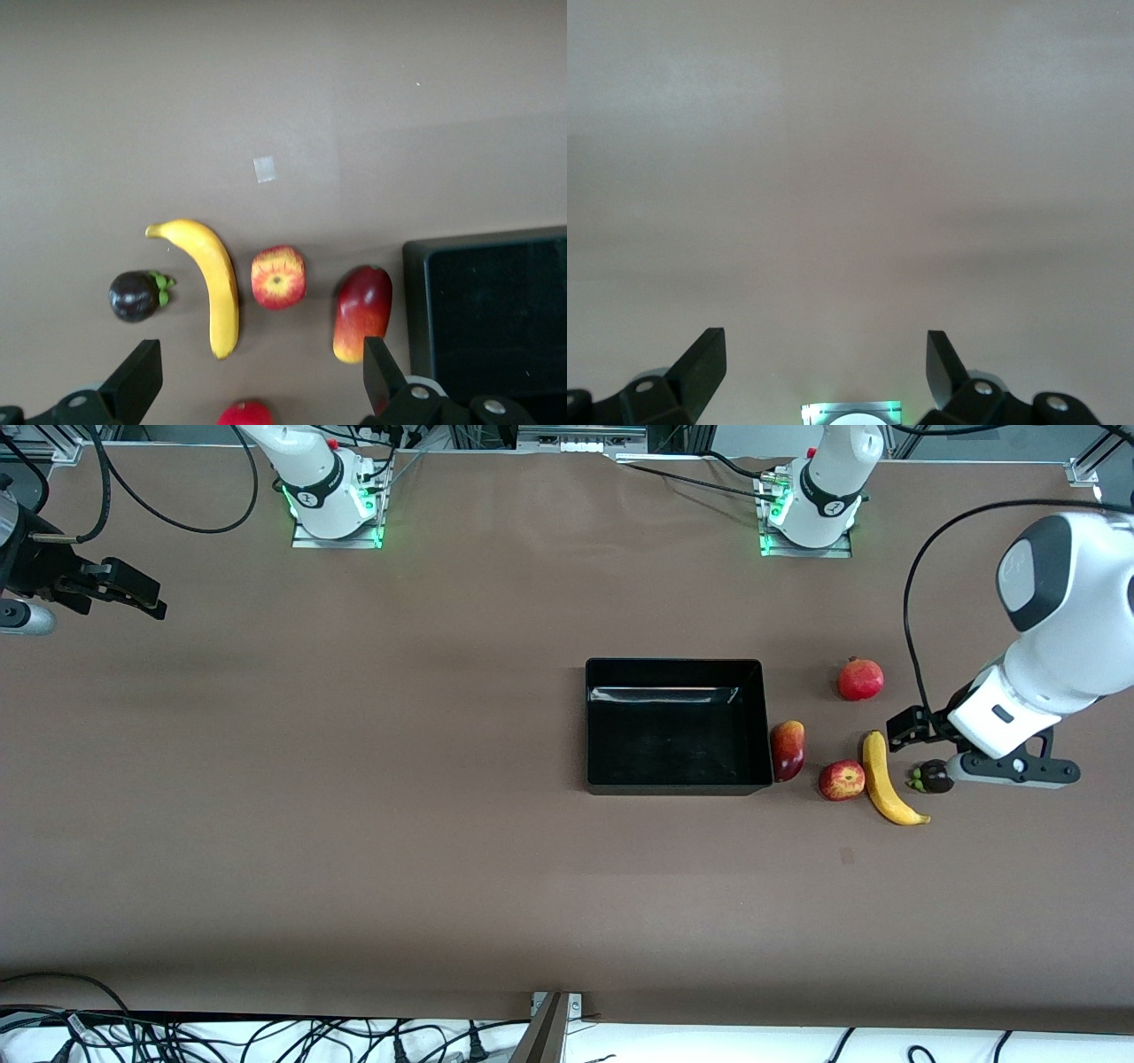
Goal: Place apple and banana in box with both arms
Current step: 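Lower the left gripper onto the red-yellow apple and close on it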
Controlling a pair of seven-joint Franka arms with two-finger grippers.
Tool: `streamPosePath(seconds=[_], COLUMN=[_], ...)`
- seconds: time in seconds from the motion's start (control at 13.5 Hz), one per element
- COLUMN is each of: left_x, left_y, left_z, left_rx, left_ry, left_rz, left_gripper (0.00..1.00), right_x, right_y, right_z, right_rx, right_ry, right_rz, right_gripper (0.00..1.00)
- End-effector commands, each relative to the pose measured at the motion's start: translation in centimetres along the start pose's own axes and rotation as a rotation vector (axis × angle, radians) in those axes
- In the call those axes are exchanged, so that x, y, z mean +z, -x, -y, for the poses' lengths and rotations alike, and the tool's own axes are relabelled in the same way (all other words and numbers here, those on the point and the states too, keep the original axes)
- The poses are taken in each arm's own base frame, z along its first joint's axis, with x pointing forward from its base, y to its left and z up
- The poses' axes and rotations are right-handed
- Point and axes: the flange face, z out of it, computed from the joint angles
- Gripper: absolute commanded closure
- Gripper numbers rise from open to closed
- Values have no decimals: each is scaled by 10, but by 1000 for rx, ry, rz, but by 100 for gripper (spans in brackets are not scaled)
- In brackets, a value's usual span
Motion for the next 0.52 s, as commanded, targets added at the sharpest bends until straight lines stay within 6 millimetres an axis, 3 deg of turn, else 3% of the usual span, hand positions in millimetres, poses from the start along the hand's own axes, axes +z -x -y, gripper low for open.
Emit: streamPosePath(seconds=[0.0,0.44], left_x=[36,100], left_y=[-13,-26], left_z=[4,18], left_rx=[-4,-39], left_ry=[14,26], left_rz=[-3,-1], left_gripper=[0,0], right_x=[-4,-4], right_y=[-1,0], right_z=[-2,0], right_rx=[2,-1], right_ry=[-4,-3], right_rz=[13,13], right_gripper=[0,0])
